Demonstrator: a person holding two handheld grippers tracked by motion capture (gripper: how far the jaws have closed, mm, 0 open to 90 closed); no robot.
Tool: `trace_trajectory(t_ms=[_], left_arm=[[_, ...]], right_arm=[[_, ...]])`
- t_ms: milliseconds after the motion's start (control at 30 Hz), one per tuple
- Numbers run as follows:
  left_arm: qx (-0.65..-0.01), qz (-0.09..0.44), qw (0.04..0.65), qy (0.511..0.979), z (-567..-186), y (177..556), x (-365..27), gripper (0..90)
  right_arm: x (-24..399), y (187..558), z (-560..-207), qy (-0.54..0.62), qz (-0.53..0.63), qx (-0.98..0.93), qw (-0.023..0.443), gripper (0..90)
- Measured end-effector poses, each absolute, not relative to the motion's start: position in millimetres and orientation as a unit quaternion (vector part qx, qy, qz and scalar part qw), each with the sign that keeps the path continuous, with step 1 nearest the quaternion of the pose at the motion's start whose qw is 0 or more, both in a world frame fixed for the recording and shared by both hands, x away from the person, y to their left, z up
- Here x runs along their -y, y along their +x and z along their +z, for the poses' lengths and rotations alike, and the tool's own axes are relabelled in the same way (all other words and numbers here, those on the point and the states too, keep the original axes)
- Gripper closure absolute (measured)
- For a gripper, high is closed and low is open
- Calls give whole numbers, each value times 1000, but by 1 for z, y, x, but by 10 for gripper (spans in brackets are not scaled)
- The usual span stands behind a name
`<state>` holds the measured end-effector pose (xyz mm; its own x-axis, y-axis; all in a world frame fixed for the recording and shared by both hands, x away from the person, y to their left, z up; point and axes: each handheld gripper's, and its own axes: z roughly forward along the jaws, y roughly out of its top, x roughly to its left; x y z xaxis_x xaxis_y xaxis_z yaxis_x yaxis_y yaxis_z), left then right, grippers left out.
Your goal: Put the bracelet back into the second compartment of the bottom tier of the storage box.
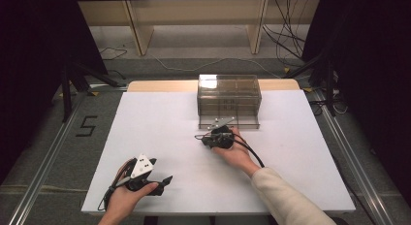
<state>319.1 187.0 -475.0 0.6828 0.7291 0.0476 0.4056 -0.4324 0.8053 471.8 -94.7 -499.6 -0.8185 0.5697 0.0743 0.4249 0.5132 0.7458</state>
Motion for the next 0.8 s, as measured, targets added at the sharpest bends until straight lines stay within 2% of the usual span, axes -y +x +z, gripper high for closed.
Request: trace_trajectory(t_ms=[800], left_arm=[[-344, 201, 405, 823, -474, 319, -188, 167]], right_arm=[[100, 469, -489, 287, 411, -859, 107, 884]])
